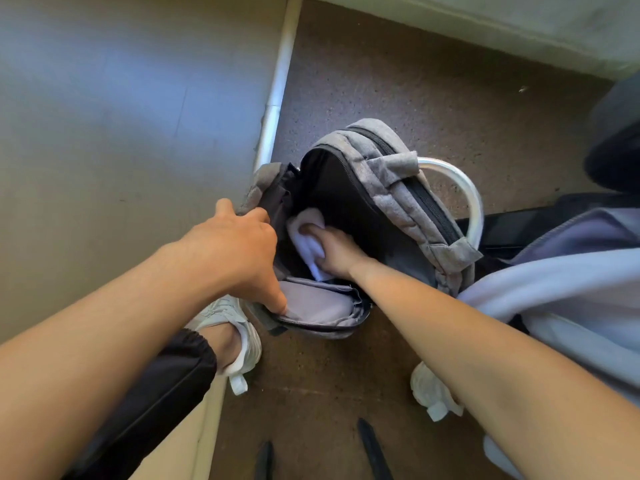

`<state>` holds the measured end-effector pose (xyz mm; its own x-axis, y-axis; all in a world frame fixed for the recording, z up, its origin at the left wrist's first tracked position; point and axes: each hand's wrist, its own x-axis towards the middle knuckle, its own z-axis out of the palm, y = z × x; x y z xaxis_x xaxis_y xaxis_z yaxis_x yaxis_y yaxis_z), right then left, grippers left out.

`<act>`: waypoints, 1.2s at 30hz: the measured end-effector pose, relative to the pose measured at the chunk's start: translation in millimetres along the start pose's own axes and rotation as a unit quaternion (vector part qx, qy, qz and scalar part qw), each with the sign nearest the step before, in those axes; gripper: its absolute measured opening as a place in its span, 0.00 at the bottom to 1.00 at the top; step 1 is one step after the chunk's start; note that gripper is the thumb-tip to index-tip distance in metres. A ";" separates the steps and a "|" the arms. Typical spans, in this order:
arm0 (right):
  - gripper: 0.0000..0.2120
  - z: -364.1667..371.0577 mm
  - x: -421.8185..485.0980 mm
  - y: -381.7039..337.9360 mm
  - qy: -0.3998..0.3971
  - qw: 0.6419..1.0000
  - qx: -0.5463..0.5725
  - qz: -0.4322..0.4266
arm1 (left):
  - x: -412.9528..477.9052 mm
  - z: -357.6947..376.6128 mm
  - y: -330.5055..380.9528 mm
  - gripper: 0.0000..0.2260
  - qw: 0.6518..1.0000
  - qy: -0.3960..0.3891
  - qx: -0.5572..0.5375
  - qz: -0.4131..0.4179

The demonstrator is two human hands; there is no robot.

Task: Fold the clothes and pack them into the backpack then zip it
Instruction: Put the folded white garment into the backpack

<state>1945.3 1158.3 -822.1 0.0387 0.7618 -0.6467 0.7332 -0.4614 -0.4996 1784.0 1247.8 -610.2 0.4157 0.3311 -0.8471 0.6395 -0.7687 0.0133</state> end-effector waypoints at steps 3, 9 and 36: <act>0.31 -0.7 -5.6 -0.8 0.001 0.985 -0.172 -0.016 | -0.5 -1.1 4.2 0.30 1.000 0.002 0.025 0.012; 0.26 14.7 0.6 -18.3 -0.068 0.950 -0.298 -0.057 | 0.9 0.1 10.1 0.29 1.000 0.008 0.018 0.014; 0.13 -98.0 -324.1 -89.6 0.229 0.969 -0.032 -0.084 | -47.8 -19.0 90.5 0.09 0.932 0.330 -0.114 0.103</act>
<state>1933.7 997.3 -511.2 0.2015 0.9524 -0.2287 0.7949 -0.2954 -0.5300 1834.3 1172.8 -558.4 0.8035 0.5116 -0.3043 0.5917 -0.7422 0.3147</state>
